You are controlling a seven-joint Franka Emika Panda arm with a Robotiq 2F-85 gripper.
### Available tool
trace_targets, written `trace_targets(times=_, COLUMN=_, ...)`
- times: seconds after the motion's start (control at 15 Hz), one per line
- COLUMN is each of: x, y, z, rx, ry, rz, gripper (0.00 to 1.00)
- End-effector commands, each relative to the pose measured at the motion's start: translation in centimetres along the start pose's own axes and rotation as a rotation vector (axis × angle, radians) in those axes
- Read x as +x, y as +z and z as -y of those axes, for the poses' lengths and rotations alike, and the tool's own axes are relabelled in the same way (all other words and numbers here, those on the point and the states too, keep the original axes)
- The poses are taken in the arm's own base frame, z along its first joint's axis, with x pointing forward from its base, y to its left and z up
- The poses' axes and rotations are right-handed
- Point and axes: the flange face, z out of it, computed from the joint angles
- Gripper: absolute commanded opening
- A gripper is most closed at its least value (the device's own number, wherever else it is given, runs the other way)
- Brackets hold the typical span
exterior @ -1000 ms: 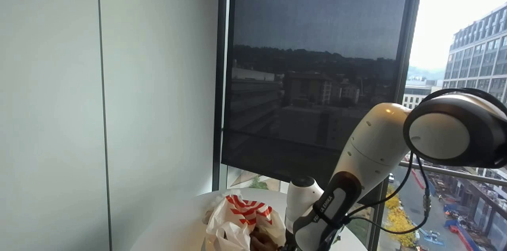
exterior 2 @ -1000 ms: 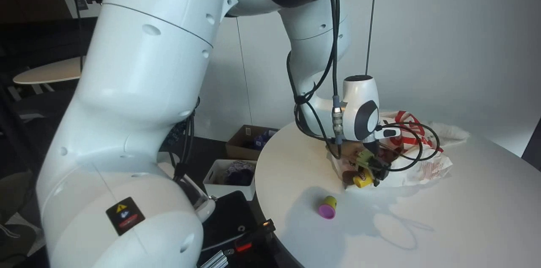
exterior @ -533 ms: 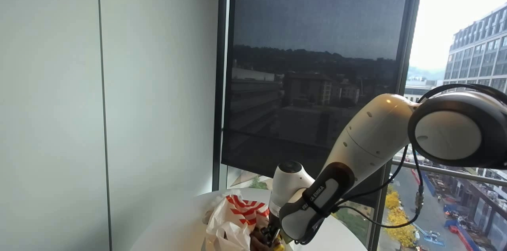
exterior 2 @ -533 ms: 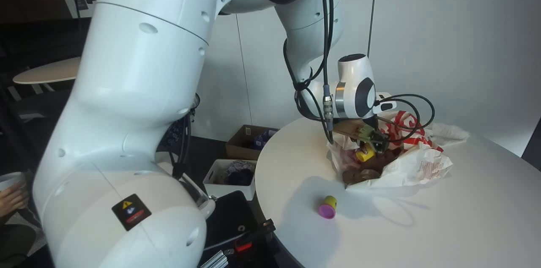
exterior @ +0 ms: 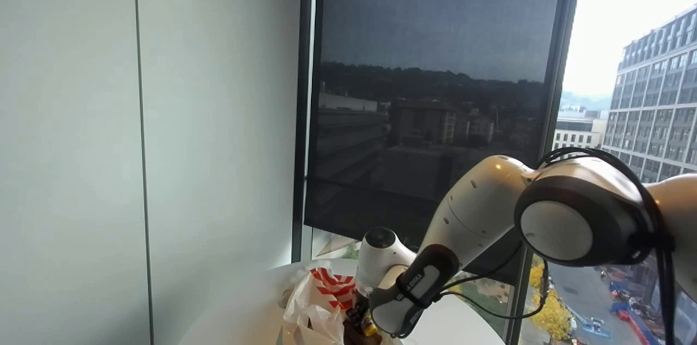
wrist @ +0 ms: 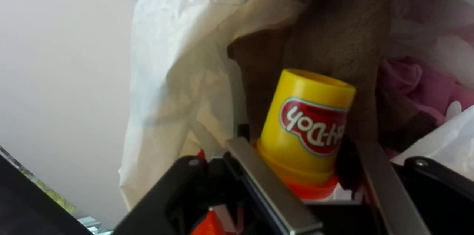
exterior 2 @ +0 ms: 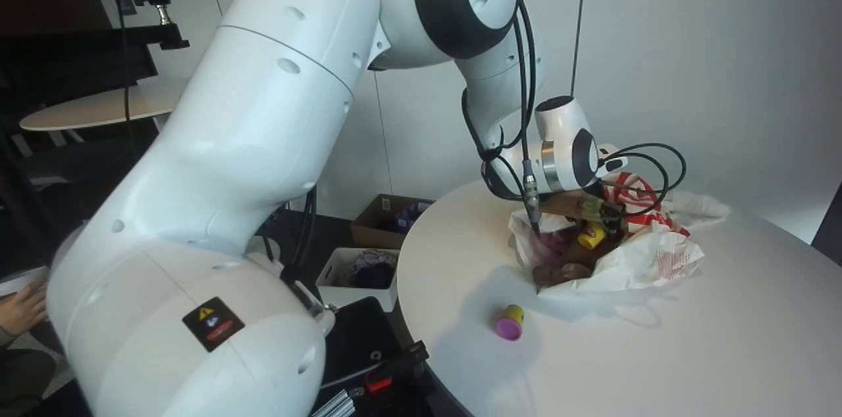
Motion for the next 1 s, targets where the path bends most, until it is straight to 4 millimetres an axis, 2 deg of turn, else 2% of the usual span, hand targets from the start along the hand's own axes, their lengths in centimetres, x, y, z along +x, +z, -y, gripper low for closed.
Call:
trace_targets(times=0.0, x=2.0, y=1.0, z=0.3, rx=-0.057, ry=-0.035, rz=-0.058, gripper=0.78)
trace_targets(times=0.2, x=1.6, y=0.5, z=0.0, rx=-0.081, ry=-0.052, rz=-0.075, gripper=0.99)
trace_targets(times=0.47, x=-0.3, y=-2.9, z=0.3, rx=-0.049, ry=-0.019, rz=-0.041, gripper=1.00)
trace_targets(times=0.73, x=-5.0, y=-6.5, z=1.8, rx=0.046, ry=-0.010, rz=0.050, gripper=1.00)
trace_targets(times=0.93, x=-9.4, y=-9.1, z=2.9, rx=0.065, ry=0.010, rz=0.103, gripper=1.00)
